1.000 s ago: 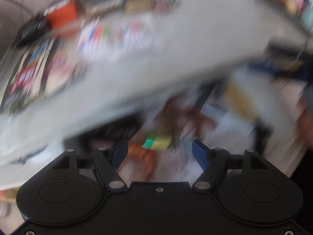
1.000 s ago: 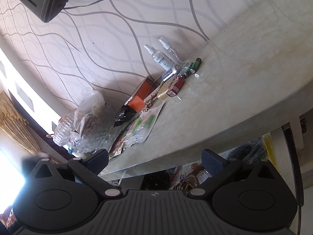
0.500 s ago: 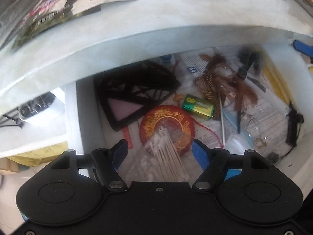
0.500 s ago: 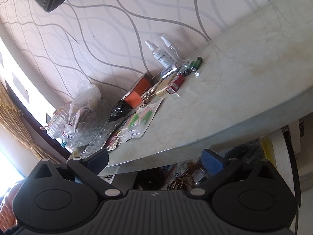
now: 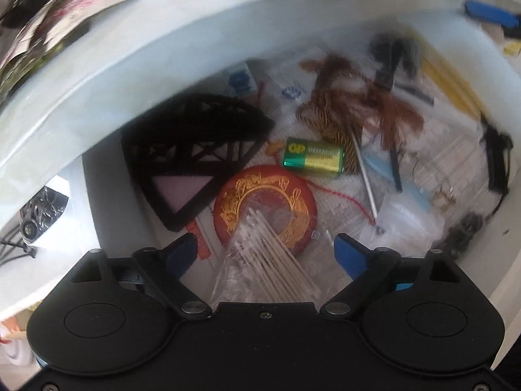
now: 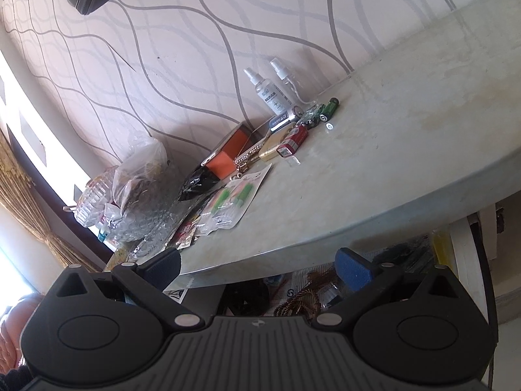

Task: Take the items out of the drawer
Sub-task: 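Move the open left gripper back down into the drawer, then grasp the small clear plastic bag in the drawer with the left gripper, then lift the bag onto the countertop by the spray bottles and open the left gripper, then lower the open left gripper into the drawer over the brown tassel cord, then grasp the brown tassel cord and lift it with the left gripper, then place the tassel cord on the countertop by the bottles and open the left gripper, then lower the open left gripper into the drawer over the cotton swab pack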

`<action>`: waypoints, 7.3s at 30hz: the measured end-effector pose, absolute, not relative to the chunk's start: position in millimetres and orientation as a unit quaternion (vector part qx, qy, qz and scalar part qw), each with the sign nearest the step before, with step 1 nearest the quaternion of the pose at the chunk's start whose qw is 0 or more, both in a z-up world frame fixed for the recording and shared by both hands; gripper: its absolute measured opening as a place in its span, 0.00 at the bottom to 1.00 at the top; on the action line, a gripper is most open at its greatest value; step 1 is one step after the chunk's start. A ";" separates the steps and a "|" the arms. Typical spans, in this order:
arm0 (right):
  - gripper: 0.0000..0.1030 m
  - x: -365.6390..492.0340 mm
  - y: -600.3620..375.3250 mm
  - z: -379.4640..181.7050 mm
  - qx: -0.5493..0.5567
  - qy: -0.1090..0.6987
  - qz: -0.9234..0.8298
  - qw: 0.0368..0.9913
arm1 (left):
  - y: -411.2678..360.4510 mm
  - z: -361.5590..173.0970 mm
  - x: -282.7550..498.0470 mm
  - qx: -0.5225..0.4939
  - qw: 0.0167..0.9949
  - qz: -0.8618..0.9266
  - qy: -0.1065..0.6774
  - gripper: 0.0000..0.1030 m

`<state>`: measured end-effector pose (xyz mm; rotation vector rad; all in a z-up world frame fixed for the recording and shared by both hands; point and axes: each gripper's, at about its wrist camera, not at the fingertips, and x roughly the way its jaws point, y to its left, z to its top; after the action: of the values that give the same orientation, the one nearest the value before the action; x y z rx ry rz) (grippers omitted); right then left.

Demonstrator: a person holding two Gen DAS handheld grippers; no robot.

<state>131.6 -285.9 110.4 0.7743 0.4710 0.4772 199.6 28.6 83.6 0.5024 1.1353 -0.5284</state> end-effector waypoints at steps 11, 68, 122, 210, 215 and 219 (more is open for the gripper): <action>1.00 128.8 -287.4 112.0 0.369 0.222 0.229 0.873 | 39.0 104.2 203.4 0.142 0.782 -0.247 0.554 0.08; 1.00 124.5 -295.4 109.8 0.403 0.195 0.213 0.868 | -53.8 212.4 237.0 -0.040 0.888 -0.345 0.300 0.64; 1.00 139.7 -292.0 99.6 0.409 0.248 0.232 0.847 | -14.9 68.5 250.3 -0.019 0.864 -0.202 0.461 0.68; 1.00 130.5 -317.1 88.0 0.483 0.212 0.234 0.817 | -42.2 163.0 190.6 0.031 0.833 -0.384 0.398 0.62; 1.00 130.4 -317.5 87.5 0.488 0.210 0.234 0.814 | -21.9 104.1 211.0 -0.039 0.817 -0.276 0.505 0.61; 1.00 130.3 -317.7 87.2 0.493 0.209 0.235 0.812 | -16.0 81.3 226.5 -0.088 0.834 -0.198 0.507 0.61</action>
<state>130.3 -317.7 87.2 1.0520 0.4459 0.5016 226.5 -16.0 81.3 -0.1865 1.0736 -0.4189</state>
